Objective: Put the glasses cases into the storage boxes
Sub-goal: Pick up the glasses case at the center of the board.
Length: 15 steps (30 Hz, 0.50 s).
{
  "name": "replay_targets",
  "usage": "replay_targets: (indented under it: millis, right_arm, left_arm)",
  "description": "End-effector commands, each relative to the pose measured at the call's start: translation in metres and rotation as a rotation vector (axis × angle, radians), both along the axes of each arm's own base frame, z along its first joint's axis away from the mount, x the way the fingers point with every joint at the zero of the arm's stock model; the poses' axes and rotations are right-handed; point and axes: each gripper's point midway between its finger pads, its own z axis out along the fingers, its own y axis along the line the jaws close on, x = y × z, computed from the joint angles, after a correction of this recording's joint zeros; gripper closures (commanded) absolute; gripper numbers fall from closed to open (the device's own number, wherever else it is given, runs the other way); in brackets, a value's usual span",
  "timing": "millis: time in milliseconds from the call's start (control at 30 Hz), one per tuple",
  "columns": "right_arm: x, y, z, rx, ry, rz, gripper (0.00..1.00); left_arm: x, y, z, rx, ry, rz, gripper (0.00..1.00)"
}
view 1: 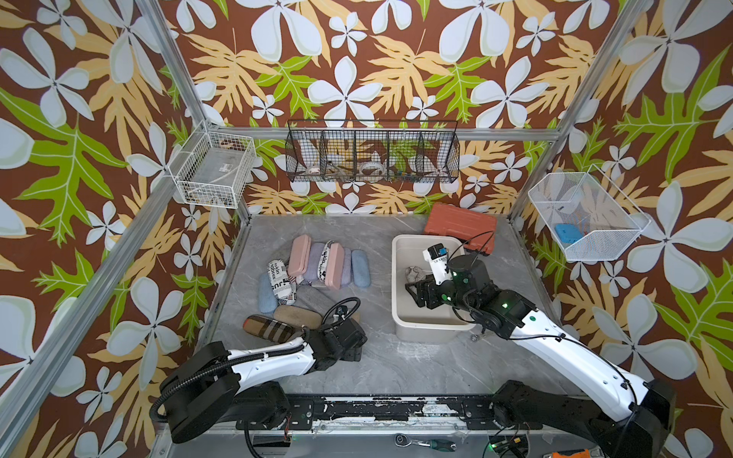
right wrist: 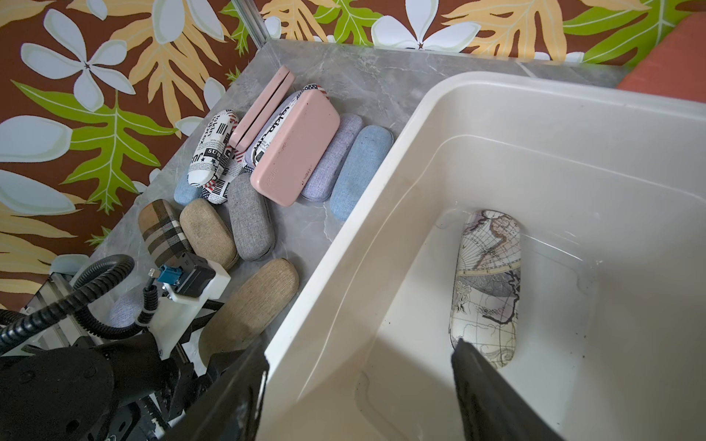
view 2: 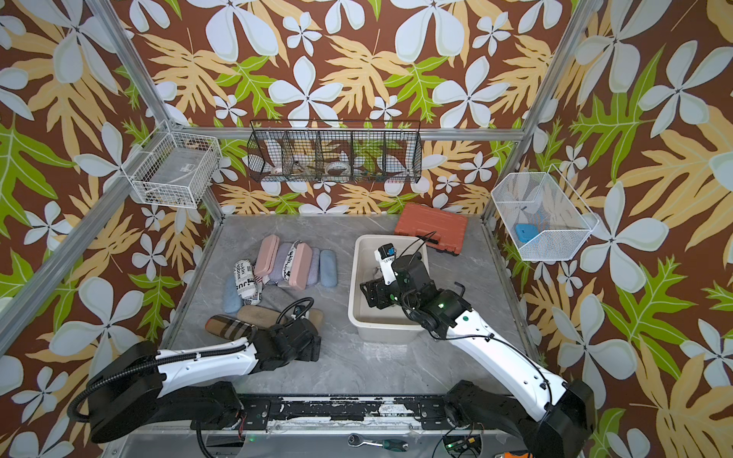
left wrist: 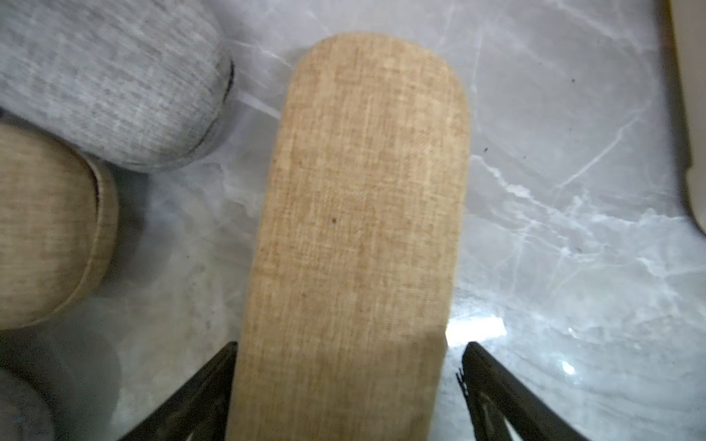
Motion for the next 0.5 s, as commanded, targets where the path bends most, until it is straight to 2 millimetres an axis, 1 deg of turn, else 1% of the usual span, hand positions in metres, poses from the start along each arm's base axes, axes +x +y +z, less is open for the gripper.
replay_targets:
  millis: [0, 133, 200, 267, 333, 400, 467]
  right_arm:
    - [0.001, 0.002, 0.001, -0.004, -0.005, 0.009, 0.26]
    - [0.002, 0.003, 0.002, 0.012, -0.001, 0.003, 0.29]
    - [0.001, 0.005, 0.002, 0.014, 0.005, 0.009, 0.31]
    - [0.001, 0.004, 0.001, 0.003, 0.008, 0.011, 0.32]
    - [0.002, 0.003, 0.002, 0.002, 0.001, 0.005, 0.32]
    - [0.002, 0.002, 0.004, 0.012, 0.000, -0.004, 0.33]
    - [0.001, 0.004, 0.008, 0.027, -0.002, 0.005, 0.34]
  left_arm:
    - [0.008, 0.000, 0.007, 0.004, -0.038, 0.029, 0.13]
    - [0.012, 0.009, 0.001, 0.068, -0.043, 0.062, 0.19]
    - [0.010, 0.011, -0.006, 0.093, -0.024, 0.067, 0.24]
    - [0.009, 0.012, -0.012, 0.101, -0.009, 0.073, 0.26]
    - [0.008, 0.012, -0.014, 0.097, -0.006, 0.077, 0.32]
    - [0.010, 0.011, -0.008, 0.082, -0.021, 0.084, 0.42]
    - [0.014, 0.007, 0.007, 0.046, -0.057, 0.097, 0.48]
